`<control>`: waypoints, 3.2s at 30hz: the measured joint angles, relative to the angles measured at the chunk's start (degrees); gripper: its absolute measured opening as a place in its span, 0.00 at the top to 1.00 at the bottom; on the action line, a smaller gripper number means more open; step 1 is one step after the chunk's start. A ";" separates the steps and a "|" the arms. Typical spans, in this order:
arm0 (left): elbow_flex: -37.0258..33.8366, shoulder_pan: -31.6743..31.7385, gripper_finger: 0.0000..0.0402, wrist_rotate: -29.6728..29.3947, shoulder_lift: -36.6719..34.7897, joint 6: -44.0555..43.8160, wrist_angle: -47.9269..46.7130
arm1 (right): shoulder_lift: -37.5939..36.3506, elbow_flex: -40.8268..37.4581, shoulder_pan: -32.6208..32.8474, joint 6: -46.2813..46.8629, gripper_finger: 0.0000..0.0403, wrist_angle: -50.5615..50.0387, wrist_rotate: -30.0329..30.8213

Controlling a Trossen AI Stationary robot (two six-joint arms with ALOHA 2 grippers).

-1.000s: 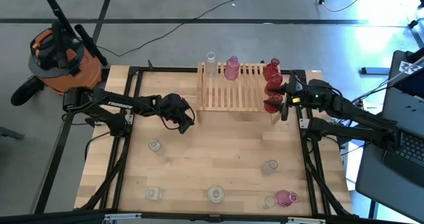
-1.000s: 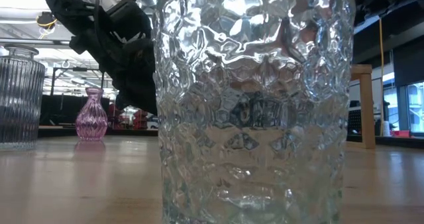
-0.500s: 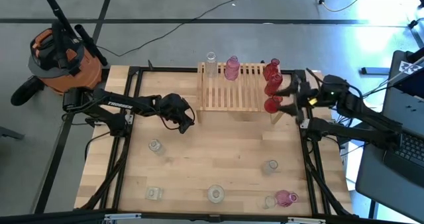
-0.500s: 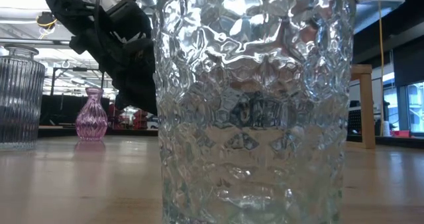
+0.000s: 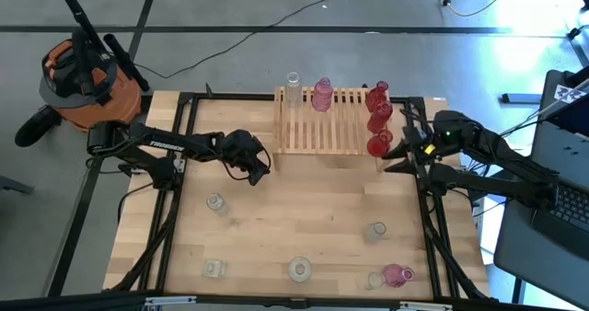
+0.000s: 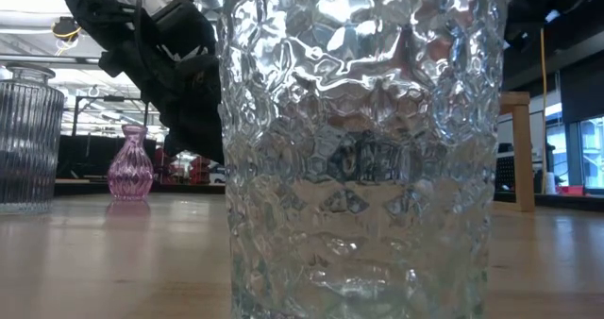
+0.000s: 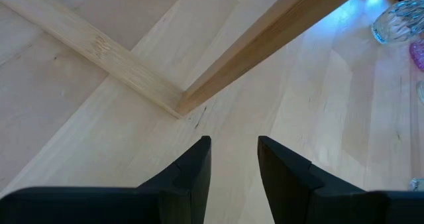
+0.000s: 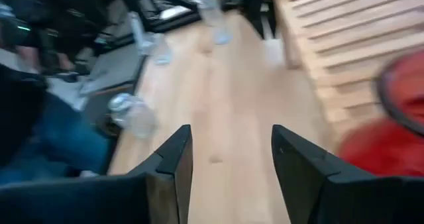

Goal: Sort vases onto shelf
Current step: Put the red vase on the shelf aligned with the other red vase, then put the transparent vase on the shelf aligned with the other transparent vase

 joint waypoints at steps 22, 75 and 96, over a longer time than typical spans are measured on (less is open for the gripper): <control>0.00 0.00 0.71 -0.02 0.00 0.02 0.00 | -0.39 0.00 0.00 -5.79 0.62 -0.11 13.71; 0.02 -7.43 0.71 -3.52 0.00 -3.52 -0.94 | -8.11 -15.17 32.39 10.65 0.62 -7.85 6.41; 0.02 -7.41 0.71 -3.46 -0.02 -3.45 -0.94 | 12.75 -20.94 65.45 25.38 0.62 21.45 36.96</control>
